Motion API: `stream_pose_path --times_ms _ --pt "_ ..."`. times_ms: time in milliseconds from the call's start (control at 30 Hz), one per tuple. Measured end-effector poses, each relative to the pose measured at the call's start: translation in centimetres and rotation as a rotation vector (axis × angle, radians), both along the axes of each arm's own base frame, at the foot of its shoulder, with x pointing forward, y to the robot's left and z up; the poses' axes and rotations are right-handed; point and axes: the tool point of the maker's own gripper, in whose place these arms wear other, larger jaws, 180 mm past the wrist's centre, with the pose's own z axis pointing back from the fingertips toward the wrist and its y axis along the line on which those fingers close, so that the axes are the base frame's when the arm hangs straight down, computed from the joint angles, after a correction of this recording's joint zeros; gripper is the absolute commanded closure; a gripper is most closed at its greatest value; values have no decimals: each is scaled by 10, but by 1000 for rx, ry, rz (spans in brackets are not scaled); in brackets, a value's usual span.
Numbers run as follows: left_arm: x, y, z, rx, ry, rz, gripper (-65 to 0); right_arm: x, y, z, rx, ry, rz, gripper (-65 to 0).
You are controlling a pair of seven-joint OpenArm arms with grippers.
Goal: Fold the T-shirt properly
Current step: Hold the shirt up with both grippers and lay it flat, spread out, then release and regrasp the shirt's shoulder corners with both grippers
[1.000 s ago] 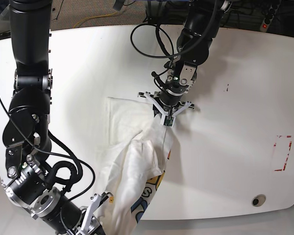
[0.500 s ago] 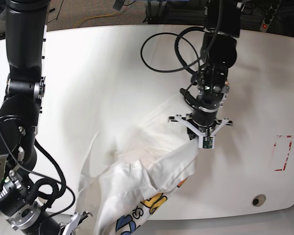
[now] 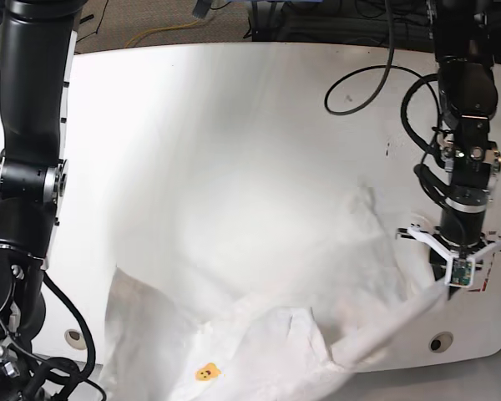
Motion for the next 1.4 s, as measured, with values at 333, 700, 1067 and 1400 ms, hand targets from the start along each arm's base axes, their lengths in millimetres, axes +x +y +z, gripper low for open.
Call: stream_pose_path --times_ms 333,700,1067,1400 --pt "-14 12 -21 84 120 -30 -22 -3 -12 -59 60 95 -15 0" --pt "-77 -19 -126 61 411 -132 -24 -56 -53 -209 125 351 -129 0" --pt "-148 -22 -192 45 640 -146 -221 -146 -81 -347 234 644 -264 0" --pt "-196 -15 -224 46 814 -117 -567 -210 -102 -405 256 801 -368 0"
